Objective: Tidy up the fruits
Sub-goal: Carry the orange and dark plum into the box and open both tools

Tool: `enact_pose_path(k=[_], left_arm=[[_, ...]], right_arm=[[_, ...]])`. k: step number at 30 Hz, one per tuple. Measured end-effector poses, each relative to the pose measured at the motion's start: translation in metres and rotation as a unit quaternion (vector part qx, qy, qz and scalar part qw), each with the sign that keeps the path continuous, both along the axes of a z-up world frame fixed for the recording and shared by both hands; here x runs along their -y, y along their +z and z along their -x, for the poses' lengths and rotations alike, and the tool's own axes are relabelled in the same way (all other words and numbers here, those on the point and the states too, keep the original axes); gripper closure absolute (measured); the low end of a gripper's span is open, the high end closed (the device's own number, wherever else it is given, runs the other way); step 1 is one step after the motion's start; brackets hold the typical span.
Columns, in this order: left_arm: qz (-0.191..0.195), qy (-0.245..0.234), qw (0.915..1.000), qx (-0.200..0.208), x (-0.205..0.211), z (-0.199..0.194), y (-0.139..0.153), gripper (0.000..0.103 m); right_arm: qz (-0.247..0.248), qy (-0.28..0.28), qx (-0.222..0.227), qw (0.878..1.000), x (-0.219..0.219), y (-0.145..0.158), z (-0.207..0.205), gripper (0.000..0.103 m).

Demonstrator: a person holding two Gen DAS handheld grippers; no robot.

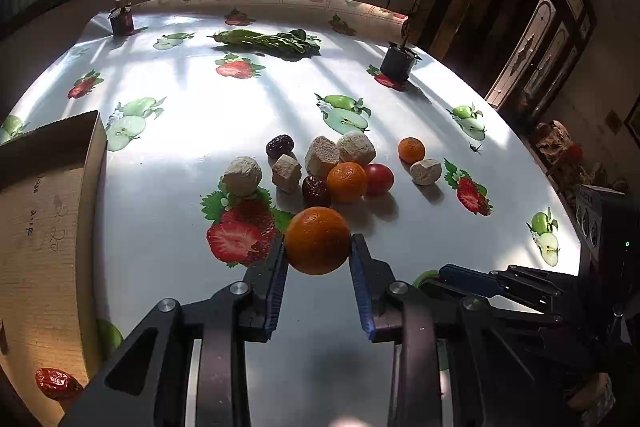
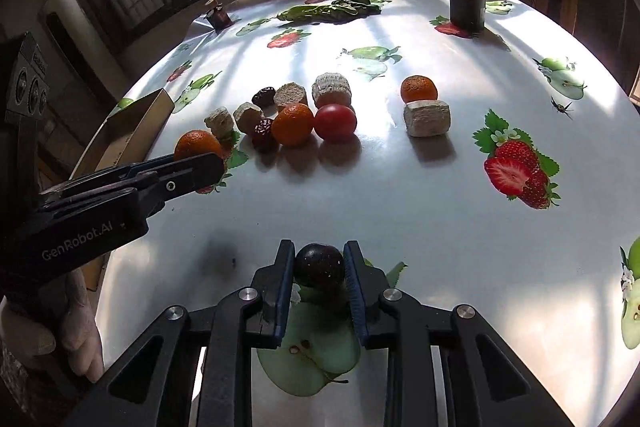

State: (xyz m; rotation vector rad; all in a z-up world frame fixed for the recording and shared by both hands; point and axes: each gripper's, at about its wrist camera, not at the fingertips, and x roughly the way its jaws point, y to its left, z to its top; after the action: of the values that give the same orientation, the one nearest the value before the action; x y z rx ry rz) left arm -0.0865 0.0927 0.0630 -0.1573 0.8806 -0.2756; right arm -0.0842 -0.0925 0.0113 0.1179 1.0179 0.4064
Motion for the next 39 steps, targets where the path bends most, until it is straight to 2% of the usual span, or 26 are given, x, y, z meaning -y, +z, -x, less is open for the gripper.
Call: enact_pose_path(k=[2,4,12,13,14,15,21,24,27,32,35,39], left_arm=[[0.009,0.014,0.9998,0.012,-0.019,0.013,0.010,0.073],[0.017,0.032,0.9991,0.023,-0.038,0.026,0.015,0.073],[0.041,0.102,0.9936,0.027,-0.103,0.052,0.014,0.073],[0.043,0.109,0.9927,0.027,-0.113,0.054,0.014,0.073],[0.044,0.115,0.9920,0.026,-0.121,0.056,0.014,0.073],[0.042,0.124,0.9911,0.026,-0.130,0.059,0.014,0.073],[0.011,0.194,0.9809,0.003,-0.192,0.068,0.002,0.073],[-0.001,0.229,0.9732,-0.018,-0.219,0.070,-0.010,0.073],[-0.018,0.250,0.9675,-0.031,-0.237,0.070,-0.019,0.073],[-0.053,0.257,0.9643,-0.035,-0.246,0.073,-0.024,0.073],[-0.055,0.259,0.9637,-0.031,-0.250,0.073,-0.024,0.073],[-0.058,0.272,0.9601,-0.029,-0.257,0.075,-0.022,0.072]], right_arm=[[0.001,-0.005,-0.012,1.000,0.001,-0.006,0.000,0.061],[0.008,-0.005,-0.002,1.000,0.001,-0.006,0.005,0.056],[0.065,-0.009,0.017,0.998,-0.016,-0.004,0.008,0.055],[0.074,-0.009,0.020,0.997,-0.019,-0.004,0.008,0.057],[0.080,-0.008,0.022,0.997,-0.021,-0.004,0.008,0.071],[0.088,-0.007,0.023,0.996,-0.024,-0.003,0.007,0.077],[0.076,0.010,0.052,0.996,-0.044,0.020,0.010,0.077],[0.054,0.041,0.064,0.996,-0.072,0.036,0.013,0.077],[0.026,0.095,0.070,0.993,-0.119,0.049,0.017,0.077],[-0.017,0.184,0.052,0.981,-0.204,0.053,0.021,0.076],[-0.005,0.223,0.056,0.973,-0.251,0.046,0.025,0.076],[0.016,0.249,0.045,0.967,-0.292,0.029,0.024,0.076]])
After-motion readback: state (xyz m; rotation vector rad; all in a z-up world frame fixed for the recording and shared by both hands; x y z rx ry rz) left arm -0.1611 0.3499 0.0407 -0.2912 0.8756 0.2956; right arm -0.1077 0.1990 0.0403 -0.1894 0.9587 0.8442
